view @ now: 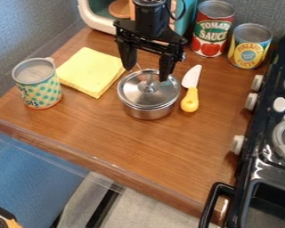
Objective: Move something to the bottom of the table
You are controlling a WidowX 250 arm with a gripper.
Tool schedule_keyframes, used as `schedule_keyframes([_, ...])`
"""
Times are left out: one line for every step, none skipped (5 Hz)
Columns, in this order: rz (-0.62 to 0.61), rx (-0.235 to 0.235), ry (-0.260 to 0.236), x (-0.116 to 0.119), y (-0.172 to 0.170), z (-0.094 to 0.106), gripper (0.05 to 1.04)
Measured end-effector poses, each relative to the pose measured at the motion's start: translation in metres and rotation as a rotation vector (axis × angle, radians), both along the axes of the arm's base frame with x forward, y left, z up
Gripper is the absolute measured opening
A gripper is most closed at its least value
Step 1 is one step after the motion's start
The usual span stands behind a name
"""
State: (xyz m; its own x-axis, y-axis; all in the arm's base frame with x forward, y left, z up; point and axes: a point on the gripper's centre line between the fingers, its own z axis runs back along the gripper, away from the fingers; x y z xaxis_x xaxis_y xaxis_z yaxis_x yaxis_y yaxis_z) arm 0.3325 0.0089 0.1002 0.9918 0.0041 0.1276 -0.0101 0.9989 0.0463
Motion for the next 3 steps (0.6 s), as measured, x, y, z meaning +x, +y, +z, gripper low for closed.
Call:
schedule_keyframes([-0.001, -0.008, 0.036, -0.001, 0.0, -0.01, 1.001])
schedule_keyframes([0.122, -0.033, 0.019, 0.003, 0.052, 0.003, 1.001])
schedule_keyframes([0.229, -0.038, 0.05, 0.006, 0.101, 0.004, 1.001])
